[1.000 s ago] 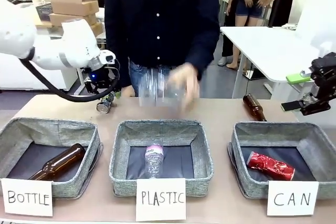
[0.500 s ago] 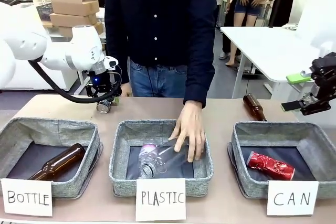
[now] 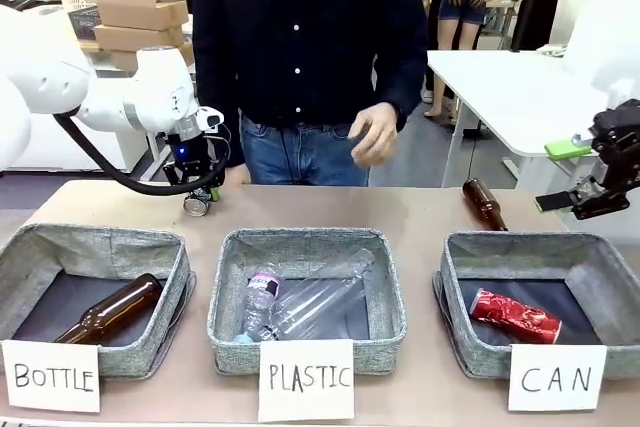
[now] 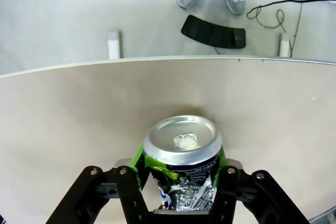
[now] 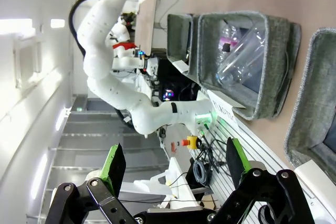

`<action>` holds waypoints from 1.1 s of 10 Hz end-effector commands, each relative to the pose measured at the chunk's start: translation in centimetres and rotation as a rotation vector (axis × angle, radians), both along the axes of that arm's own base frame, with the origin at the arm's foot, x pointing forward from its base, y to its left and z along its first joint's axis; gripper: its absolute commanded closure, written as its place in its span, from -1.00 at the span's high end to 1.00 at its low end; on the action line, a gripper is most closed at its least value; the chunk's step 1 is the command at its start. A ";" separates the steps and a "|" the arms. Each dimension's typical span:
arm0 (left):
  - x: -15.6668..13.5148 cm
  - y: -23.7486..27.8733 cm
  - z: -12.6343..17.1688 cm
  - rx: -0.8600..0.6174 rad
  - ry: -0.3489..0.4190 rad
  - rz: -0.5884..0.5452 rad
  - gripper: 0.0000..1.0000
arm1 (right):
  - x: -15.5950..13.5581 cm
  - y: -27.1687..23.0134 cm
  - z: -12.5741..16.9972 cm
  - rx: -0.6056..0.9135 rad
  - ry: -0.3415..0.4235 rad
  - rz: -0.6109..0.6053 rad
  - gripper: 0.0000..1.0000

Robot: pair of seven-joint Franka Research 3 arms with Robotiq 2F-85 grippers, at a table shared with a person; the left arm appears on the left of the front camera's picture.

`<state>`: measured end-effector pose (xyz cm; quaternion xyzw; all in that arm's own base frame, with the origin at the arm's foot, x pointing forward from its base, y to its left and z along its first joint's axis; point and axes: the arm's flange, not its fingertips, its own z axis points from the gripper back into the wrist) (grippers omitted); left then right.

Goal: Sort the can waste into the basket.
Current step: Pick up the can waste from the table and place it in the right Fabric basket.

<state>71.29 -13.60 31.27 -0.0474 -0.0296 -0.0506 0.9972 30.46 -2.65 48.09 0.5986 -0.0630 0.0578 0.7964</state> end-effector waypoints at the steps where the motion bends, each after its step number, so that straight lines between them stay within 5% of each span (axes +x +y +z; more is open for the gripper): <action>1: 0.0 0.2 0.2 0.030 0.010 0.014 -1.00 | -0.1 -0.2 0.0 -0.008 -0.021 0.012 1.00; 8: -1.2 1.0 1.8 -0.020 -0.005 0.027 -1.00 | -0.1 -0.2 0.0 -0.008 -0.021 0.012 1.00; 11: -4.2 2.7 5.2 -0.136 0.038 -0.046 -1.00 | -0.1 -0.2 0.0 -0.008 -0.021 0.012 1.00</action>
